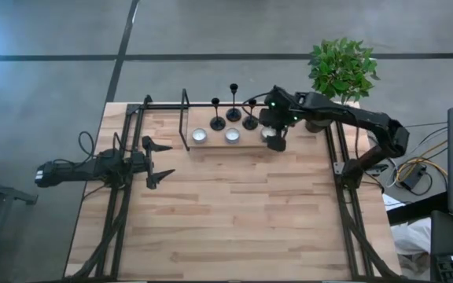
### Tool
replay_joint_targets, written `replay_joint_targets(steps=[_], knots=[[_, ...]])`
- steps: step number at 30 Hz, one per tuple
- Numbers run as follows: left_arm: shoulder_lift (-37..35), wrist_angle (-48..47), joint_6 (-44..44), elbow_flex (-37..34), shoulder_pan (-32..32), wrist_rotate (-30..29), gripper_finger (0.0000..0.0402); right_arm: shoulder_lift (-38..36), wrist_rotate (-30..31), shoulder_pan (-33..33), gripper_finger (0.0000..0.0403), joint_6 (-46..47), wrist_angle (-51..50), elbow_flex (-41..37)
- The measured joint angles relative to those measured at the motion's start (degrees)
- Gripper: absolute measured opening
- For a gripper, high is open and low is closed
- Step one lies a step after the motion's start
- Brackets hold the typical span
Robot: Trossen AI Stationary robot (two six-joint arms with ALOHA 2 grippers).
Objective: Pick & Place candle stick holders
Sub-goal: Return to Home Position
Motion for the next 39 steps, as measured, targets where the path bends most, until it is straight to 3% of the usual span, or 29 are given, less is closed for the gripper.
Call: replay_joint_targets(steps=[7,16,24,31,39], knots=[[0.0,0.0,0.0,0.0,0.0,0.0,0.0399,-9.0,-0.1,8.0,0.0299,10.0,1.8,0.0],[0.0,0.0,0.0,0.0,0.0,0.0,0.0399,-20.8,10.2,17.9,0.0145,27.4,1.1,-1.3],[0.0,0.0,0.0,0.0,0.0,0.0,0.0399,-28.2,16.4,21.7,0.002,35.1,-2.9,-2.6],[0.0,0.0,0.0,0.0,0.0,0.0,0.0399,-36.3,16.9,21.7,0.0008,40.7,-3.6,-11.4],[0.0,0.0,0.0,0.0,0.0,0.0,0.0399,-50.0,15.9,21.7,0.0008,41.8,10.0,-29.2]])
